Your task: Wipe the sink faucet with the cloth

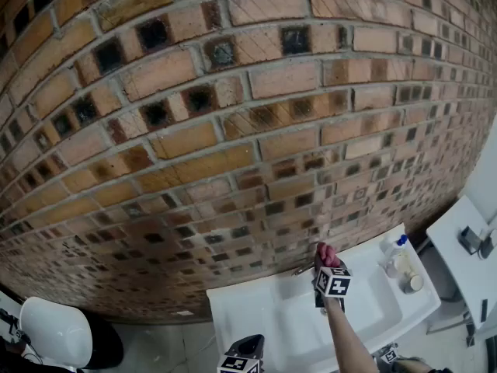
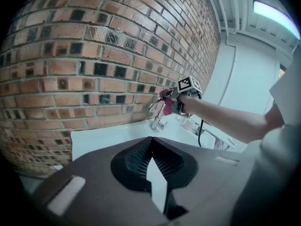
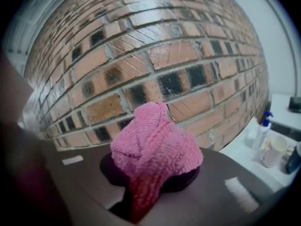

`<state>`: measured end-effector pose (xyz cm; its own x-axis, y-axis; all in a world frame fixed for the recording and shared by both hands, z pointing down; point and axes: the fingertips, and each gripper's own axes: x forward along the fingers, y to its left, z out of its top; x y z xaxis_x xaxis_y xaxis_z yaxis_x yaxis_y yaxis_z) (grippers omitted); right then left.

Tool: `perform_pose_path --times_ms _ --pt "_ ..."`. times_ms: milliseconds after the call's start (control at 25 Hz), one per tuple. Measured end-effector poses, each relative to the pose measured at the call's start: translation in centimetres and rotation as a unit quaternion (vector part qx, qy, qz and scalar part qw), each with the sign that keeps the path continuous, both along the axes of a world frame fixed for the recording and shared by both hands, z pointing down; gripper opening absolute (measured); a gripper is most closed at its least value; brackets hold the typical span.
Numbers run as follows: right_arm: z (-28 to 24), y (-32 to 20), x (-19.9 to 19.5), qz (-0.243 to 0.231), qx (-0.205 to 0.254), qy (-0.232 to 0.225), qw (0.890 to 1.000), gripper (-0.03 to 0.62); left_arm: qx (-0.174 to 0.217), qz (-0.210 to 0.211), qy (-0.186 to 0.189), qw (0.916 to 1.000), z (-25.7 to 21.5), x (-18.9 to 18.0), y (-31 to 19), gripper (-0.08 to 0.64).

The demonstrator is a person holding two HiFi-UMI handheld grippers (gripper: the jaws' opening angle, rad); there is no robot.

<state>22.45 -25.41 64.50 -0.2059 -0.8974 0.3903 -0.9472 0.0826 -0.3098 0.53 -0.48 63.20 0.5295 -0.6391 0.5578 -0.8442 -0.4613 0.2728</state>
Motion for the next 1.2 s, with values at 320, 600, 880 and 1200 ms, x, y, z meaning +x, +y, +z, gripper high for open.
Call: perform_pose_path --times_ms 320,600,880,1200 --pt "-0.8 3.9 -8.6 -0.135 0.074 0.101 0.983 0.069 0.028 0.018 0.014 0.9993 -1.8 1.4 -3.6 0.012" --pt "12.0 7.1 -8.6 -0.208 -0.143 0.155 0.955 0.066 0.046 0.031 0.01 0.9984 -3.3 1.6 -3.6 0.012" --pt "6.5 3.5 -5.5 -0.179 -0.024 0.219 0.959 0.069 0.037 -0.011 -0.003 0.9993 -2.3 -2.2 -2.5 0.012" --pt "1.3 4.4 2.2 -0.019 -0.001 0.052 0.998 0.071 0.028 -0.037 0.011 0.9989 -2.2 -4.1 -2.1 0.012"
